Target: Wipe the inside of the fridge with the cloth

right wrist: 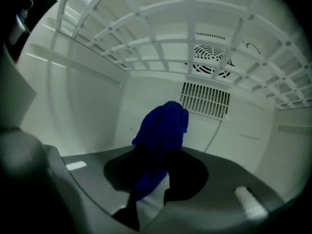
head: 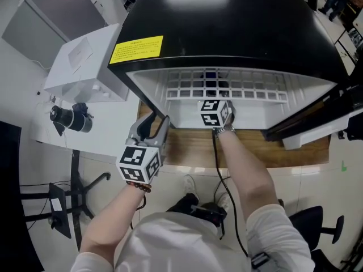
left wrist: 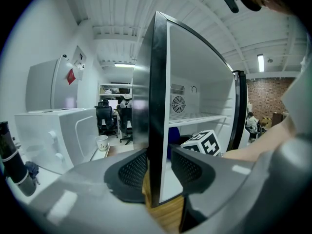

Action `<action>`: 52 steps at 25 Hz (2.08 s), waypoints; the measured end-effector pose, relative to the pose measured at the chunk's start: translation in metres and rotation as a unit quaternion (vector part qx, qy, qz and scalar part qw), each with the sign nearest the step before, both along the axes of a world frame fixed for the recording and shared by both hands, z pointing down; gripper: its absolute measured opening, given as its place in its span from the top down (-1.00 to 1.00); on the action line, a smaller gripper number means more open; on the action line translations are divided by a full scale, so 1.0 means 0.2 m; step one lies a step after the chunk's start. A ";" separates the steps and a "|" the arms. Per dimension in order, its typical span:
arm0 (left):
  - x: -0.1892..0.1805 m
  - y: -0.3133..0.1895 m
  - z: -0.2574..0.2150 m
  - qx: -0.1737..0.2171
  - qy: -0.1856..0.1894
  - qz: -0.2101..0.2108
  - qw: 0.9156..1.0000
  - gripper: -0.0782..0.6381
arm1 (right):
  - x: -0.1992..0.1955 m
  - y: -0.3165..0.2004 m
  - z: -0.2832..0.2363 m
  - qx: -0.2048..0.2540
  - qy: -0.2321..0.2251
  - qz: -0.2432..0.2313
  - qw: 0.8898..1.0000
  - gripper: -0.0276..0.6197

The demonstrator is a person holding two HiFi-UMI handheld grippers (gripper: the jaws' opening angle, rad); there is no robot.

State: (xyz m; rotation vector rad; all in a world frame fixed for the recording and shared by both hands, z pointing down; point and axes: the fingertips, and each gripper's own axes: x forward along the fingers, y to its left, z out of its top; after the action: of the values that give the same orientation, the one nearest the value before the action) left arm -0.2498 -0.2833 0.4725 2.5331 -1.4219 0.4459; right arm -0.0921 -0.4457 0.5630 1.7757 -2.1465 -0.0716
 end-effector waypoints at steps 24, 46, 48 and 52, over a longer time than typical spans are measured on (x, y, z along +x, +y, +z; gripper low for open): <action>0.00 0.00 0.00 -0.001 0.003 -0.024 1.000 0.38 | 0.47 0.04 0.04 -0.009 0.003 0.067 0.998 0.59; 0.00 -0.01 0.00 -0.001 0.002 -0.036 0.999 0.38 | 0.83 0.11 0.06 -0.035 0.008 0.158 0.987 0.59; 0.00 -0.01 0.00 -0.002 0.002 -0.035 0.999 0.38 | 0.83 0.12 0.06 -0.036 0.006 0.158 0.987 0.59; 0.00 -0.01 0.00 -0.002 0.002 -0.034 0.999 0.38 | 0.77 0.15 0.01 -0.023 -0.002 0.143 0.989 0.59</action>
State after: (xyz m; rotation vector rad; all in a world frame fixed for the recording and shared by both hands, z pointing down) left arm -0.2498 -0.2844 0.4733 2.4716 -1.4981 0.4306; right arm 0.0625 -0.4159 0.5650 2.0369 -1.8562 0.0523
